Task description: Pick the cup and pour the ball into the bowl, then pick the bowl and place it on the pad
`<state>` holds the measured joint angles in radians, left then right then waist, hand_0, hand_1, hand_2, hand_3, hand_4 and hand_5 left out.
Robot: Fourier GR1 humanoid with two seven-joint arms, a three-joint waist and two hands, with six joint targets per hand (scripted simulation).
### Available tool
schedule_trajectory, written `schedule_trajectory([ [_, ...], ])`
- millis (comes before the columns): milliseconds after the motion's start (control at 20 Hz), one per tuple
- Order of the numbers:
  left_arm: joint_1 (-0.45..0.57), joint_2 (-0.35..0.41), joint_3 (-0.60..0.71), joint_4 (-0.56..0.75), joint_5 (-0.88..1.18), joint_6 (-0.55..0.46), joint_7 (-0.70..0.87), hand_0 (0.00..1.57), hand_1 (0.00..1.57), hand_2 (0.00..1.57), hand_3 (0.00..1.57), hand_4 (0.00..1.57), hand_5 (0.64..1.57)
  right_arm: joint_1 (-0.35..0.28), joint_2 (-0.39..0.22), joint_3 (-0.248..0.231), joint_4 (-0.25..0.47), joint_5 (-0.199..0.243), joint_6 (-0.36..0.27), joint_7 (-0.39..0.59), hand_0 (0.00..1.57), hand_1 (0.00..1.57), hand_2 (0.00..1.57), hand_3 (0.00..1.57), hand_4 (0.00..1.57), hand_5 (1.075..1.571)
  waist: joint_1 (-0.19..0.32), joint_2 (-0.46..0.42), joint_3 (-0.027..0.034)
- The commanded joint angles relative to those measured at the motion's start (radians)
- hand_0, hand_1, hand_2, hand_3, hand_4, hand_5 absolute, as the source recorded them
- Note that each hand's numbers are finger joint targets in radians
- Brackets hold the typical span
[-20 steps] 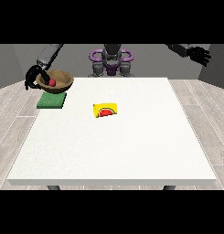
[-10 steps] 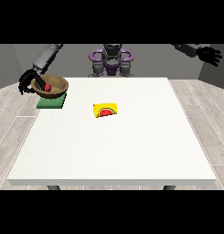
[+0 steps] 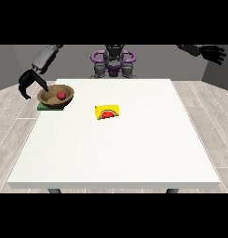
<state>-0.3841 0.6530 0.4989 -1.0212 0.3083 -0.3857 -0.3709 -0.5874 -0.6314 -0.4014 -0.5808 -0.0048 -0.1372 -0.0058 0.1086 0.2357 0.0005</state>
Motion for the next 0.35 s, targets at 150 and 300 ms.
schedule_trajectory([
  [150,0.002,-0.189,-0.167,-0.145,-0.058,0.113,0.146,0.0,0.0,0.0,0.0,0.9,1.559,-0.072,-0.041,0.059,0.018,0.042,0.043,0.157,0.0,0.0,0.0,0.0,0.0,1.356,-0.007,-0.192,-0.0005],
  [300,0.058,-0.183,-0.173,-0.076,-0.076,0.121,0.217,0.0,0.0,0.0,0.0,0.9,1.559,-0.089,0.035,0.083,-0.055,0.003,0.139,0.157,0.0,0.0,0.0,0.0,0.48,1.434,-0.067,-0.363,-0.002],
])
